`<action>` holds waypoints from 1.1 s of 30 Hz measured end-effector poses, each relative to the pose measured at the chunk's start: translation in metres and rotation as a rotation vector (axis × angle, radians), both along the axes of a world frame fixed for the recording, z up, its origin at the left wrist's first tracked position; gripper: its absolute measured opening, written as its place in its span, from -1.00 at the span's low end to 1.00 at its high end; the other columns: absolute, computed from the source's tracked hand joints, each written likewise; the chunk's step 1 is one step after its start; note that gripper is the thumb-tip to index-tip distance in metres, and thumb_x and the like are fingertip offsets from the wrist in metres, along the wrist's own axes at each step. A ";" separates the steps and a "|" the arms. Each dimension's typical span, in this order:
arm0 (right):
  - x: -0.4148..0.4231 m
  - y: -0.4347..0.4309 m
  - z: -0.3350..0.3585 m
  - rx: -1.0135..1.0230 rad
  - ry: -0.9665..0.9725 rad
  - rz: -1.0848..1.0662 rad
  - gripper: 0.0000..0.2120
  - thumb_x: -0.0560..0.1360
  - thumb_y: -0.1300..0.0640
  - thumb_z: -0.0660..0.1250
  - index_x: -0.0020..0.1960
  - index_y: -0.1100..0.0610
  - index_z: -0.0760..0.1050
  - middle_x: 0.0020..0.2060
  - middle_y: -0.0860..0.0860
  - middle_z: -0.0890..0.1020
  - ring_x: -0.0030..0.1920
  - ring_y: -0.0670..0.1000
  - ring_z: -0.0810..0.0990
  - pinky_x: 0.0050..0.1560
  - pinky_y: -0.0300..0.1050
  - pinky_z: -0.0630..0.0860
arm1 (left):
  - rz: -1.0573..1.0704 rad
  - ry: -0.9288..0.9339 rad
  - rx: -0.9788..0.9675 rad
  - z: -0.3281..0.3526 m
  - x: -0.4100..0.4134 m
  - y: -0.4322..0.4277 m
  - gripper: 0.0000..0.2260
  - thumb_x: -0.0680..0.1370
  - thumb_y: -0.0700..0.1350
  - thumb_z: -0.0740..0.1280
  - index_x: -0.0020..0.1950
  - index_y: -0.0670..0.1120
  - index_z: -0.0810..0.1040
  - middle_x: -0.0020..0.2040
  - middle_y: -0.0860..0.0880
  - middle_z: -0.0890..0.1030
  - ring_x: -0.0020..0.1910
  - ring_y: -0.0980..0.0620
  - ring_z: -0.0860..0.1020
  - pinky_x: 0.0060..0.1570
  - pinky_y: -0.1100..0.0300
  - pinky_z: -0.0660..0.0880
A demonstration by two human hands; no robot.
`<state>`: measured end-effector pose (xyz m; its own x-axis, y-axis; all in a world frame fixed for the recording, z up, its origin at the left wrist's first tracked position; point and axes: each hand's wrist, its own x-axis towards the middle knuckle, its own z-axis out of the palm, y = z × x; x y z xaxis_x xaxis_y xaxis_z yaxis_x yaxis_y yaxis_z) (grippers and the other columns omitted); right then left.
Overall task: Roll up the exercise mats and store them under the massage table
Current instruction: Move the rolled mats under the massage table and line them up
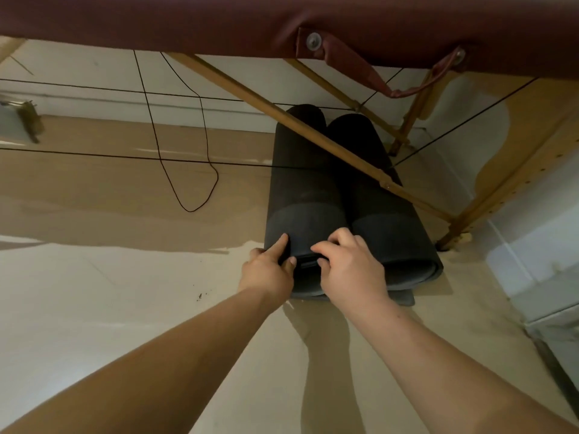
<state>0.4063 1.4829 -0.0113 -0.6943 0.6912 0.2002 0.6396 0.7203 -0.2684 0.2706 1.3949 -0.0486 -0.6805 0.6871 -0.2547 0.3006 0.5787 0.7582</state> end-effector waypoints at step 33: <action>0.052 0.024 -0.042 -0.517 -0.194 -0.262 -0.03 0.53 0.30 0.26 0.71 -0.03 -0.28 0.54 -0.23 -0.54 0.52 -0.06 -0.61 0.60 -0.04 0.03 | -0.440 0.302 -0.213 0.004 0.016 0.005 -0.08 0.62 -0.04 0.37 0.66 0.28 -0.29 0.69 0.04 -0.35 0.68 -0.05 -0.29 0.62 -0.07 0.17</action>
